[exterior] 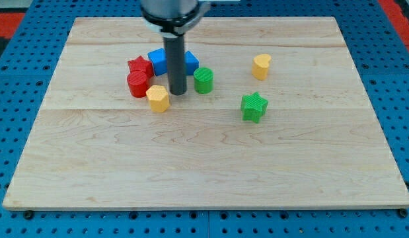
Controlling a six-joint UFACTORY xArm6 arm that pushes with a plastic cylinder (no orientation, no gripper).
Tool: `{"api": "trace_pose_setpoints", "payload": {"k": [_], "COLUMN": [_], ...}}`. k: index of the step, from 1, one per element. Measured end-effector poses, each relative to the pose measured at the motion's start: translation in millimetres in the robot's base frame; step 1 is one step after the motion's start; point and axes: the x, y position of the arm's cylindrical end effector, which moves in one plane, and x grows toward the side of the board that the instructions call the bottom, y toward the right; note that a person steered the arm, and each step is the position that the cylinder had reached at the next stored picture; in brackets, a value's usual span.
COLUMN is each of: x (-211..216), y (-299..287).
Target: Slightly push the green circle upwards of the board
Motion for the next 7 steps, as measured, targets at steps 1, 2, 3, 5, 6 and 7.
{"api": "trace_pose_setpoints", "payload": {"k": [1, 2, 3, 5, 6, 7], "x": [-2, -7, -13, -10, 3, 4], "y": [-17, -1, 27, 44, 45, 57]}}
